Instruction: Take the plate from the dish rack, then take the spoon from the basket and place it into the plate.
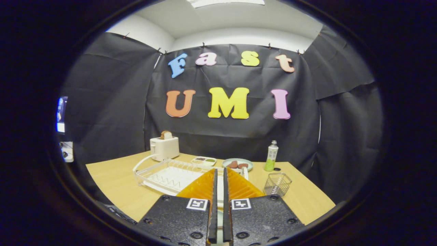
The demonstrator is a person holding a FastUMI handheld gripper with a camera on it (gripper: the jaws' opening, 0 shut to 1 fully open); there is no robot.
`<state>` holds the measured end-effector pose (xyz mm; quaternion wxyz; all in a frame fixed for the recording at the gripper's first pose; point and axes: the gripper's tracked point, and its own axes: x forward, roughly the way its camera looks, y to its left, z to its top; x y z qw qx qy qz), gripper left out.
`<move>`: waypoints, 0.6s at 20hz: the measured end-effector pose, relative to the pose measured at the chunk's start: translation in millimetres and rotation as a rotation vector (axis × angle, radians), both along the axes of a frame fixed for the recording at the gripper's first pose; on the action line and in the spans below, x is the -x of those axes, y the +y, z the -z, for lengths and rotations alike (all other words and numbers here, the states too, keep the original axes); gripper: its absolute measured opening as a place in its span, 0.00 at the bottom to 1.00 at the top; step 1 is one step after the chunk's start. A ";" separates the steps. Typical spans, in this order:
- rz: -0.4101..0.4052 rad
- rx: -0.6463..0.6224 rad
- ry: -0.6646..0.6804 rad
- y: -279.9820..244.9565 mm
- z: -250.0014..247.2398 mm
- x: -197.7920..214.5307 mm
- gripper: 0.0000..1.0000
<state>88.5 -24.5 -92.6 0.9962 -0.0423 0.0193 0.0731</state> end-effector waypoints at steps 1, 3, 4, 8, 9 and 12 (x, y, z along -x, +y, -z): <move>-0.002 -0.001 0.005 0.6 0.4 4.0 0.12; -0.007 -0.009 0.001 2.2 -4.9 9.0 0.12; -0.003 -0.010 0.000 1.5 -6.0 11.3 0.12; 0.017 -0.028 0.010 2.1 -9.8 22.7 0.12; 0.027 -0.025 0.014 1.8 -10.2 26.8 0.13; 0.061 -0.035 0.011 0.4 -14.8 39.0 0.40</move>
